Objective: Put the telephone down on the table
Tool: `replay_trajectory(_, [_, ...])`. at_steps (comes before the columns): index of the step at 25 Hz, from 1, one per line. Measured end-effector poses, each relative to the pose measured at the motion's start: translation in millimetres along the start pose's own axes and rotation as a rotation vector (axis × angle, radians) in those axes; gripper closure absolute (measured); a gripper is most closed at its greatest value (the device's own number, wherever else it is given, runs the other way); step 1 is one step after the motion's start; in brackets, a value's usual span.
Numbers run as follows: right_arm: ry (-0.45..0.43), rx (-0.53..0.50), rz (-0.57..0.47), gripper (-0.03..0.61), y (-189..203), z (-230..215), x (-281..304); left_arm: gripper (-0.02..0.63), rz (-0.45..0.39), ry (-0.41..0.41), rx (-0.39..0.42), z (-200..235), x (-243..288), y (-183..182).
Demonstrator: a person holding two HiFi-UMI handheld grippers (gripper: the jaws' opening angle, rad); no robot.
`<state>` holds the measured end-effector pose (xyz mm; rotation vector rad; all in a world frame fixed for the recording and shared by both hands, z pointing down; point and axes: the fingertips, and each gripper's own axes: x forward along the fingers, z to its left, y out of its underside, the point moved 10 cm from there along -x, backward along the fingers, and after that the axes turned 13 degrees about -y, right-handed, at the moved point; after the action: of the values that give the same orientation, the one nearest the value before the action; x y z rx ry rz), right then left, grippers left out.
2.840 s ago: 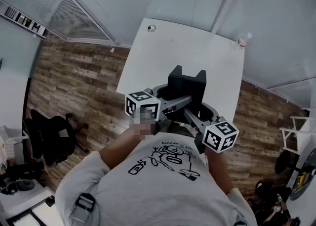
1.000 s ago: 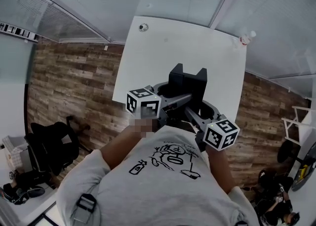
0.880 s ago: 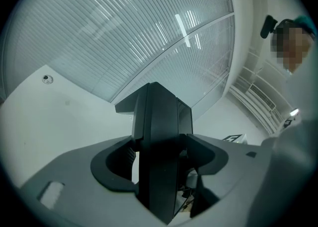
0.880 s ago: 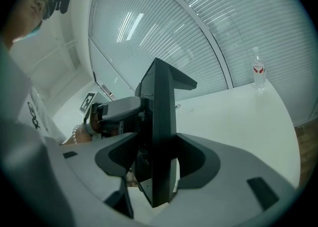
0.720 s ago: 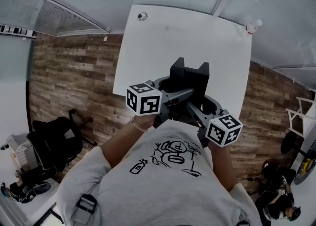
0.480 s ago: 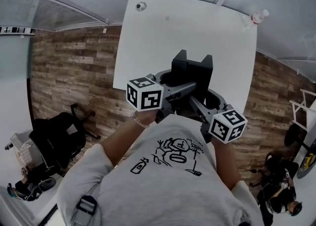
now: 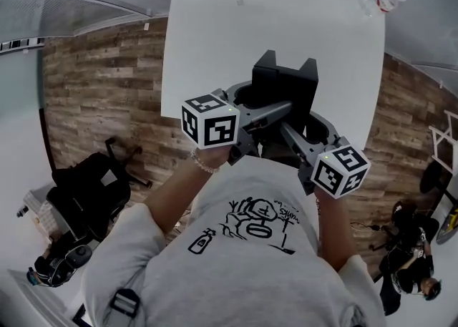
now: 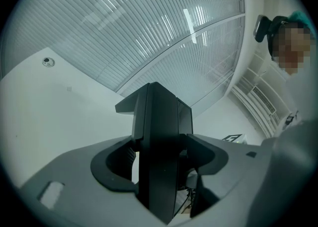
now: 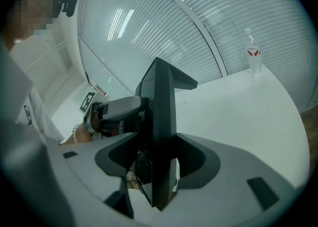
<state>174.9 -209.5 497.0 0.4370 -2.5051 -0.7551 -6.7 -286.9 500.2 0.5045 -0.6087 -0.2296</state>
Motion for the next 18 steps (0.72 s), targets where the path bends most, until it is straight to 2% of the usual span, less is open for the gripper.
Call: replay_trajectory(18, [-0.004, 0.05, 0.019, 0.351, 2.4, -67.1, 52.0, 0.294, 0.035, -0.02, -0.031, 72.4, 44.4, -5.9])
